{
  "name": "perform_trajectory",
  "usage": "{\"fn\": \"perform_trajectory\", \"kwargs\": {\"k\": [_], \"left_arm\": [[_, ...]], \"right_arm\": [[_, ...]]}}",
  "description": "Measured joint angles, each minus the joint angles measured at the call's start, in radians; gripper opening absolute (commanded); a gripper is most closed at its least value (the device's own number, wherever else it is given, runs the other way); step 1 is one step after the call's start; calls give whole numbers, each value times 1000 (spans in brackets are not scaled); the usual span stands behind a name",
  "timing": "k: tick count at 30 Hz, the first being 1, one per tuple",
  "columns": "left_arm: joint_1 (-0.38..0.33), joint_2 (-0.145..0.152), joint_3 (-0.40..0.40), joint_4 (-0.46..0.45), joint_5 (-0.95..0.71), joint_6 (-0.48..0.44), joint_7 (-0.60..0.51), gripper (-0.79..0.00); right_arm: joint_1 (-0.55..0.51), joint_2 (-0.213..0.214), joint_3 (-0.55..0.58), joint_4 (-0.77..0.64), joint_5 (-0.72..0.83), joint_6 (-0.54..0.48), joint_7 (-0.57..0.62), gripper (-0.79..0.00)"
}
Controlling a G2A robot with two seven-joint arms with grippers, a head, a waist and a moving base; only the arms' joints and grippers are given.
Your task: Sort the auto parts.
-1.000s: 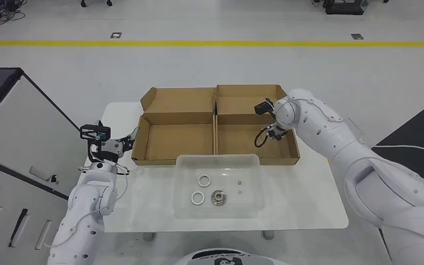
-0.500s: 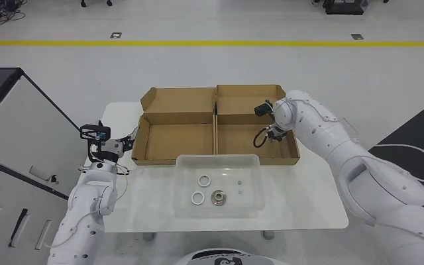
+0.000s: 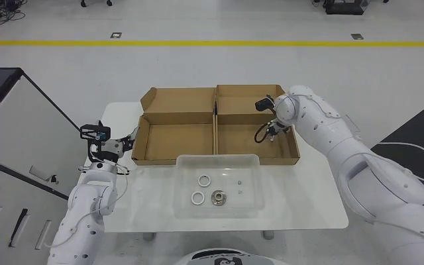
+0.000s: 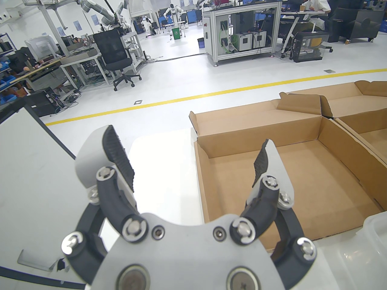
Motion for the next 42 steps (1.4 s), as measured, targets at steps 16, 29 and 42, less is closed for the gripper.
{"fn": "perform_trajectory", "kwargs": {"k": [16, 29, 42], "left_arm": [[0, 0, 0, 0, 0, 0, 0, 0], [0, 0, 0, 0, 0, 0, 0, 0], [0, 0, 0, 0, 0, 0, 0, 0]], "right_arm": [[-146, 185, 263, -594, 8, -272, 225, 0], [-254, 255, 336, -814, 2, -277, 233, 0], [-291, 278, 331, -1004, 8, -337, 174, 0]]}}
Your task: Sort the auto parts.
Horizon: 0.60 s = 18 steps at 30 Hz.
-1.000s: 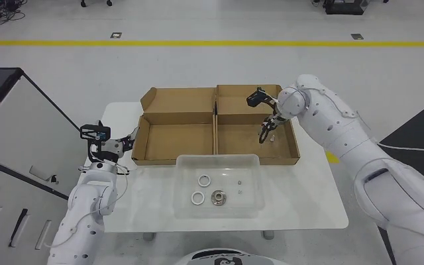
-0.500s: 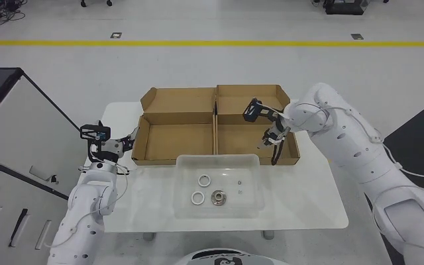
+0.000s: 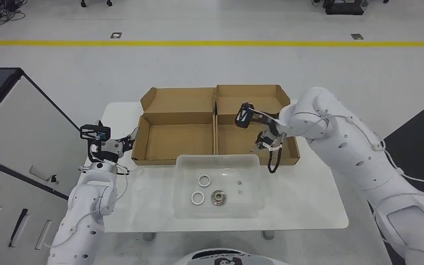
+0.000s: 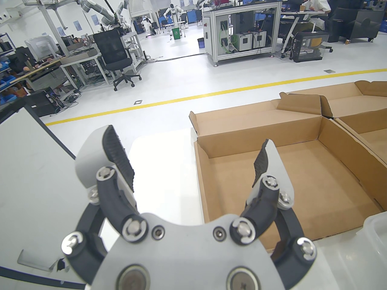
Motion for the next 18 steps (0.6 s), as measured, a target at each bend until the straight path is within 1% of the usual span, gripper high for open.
{"fn": "perform_trajectory", "kwargs": {"k": [6, 10, 13, 18], "left_arm": [[0, 0, 0, 0, 0, 0, 0, 0], [0, 0, 0, 0, 0, 0, 0, 0], [0, 0, 0, 0, 0, 0, 0, 0], [0, 0, 0, 0, 0, 0, 0, 0]], "right_arm": [[15, 48, -80, -169, 60, -2, -2, 0], [39, 79, -143, -237, 91, 4, 4, 0], [53, 99, -194, -269, 104, 8, 8, 0], [75, 122, -272, -278, 110, 25, 24, 0]]}}
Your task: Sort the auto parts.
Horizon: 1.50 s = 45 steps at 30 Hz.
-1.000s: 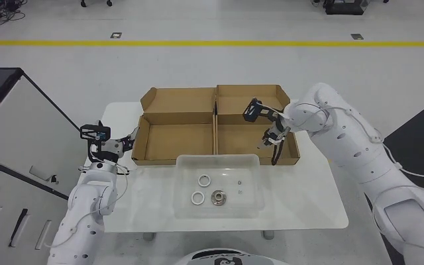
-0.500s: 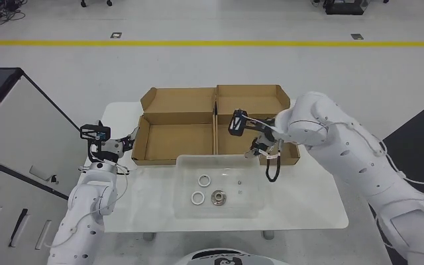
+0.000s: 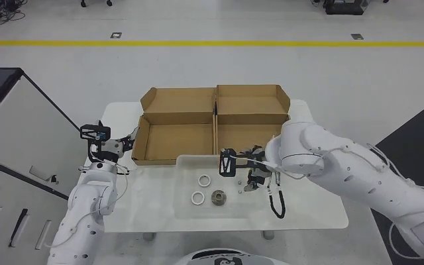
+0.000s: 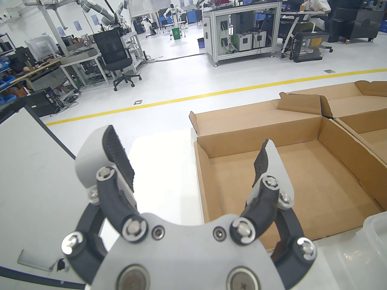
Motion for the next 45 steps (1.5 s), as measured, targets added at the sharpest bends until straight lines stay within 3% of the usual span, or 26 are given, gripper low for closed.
{"fn": "perform_trajectory", "kwargs": {"k": [6, 14, 19, 25, 29, 45], "left_arm": [[0, 0, 0, 0, 0, 0, 0, 0], [0, 0, 0, 0, 0, 0, 0, 0], [0, 0, 0, 0, 0, 0, 0, 0], [0, 0, 0, 0, 0, 0, 0, 0], [0, 0, 0, 0, 0, 0, 0, 0], [0, 0, 0, 0, 0, 0, 0, 0]], "right_arm": [[12, -3, -69, 14, -1, -1, -1, 0], [10, -59, -161, 69, -42, 14, -26, 0], [16, -91, -193, 114, -44, 18, -34, -197], [21, -119, -220, 159, -54, 24, -18, -348], [22, -134, -231, 185, -59, 24, -13, -391], [30, -188, -284, 252, -79, 38, 38, -416]]}}
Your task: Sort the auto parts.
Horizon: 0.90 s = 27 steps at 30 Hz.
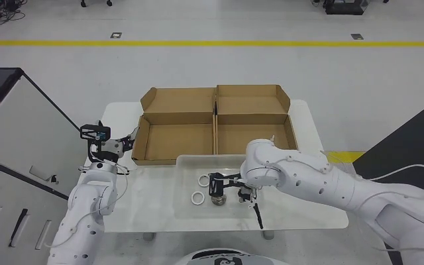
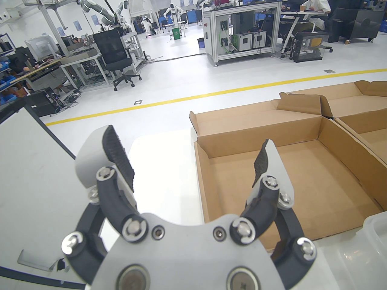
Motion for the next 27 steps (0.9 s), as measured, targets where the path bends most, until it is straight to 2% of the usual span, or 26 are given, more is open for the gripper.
{"fn": "perform_trajectory", "kwargs": {"k": [11, 27], "left_arm": [[0, 0, 0, 0, 0, 0, 0, 0], [0, 0, 0, 0, 0, 0, 0, 0]], "right_arm": [[-5, -35, -24, 51, -13, 7, 5, -468], [-14, -69, -16, 114, -53, 34, -26, -483]]}}
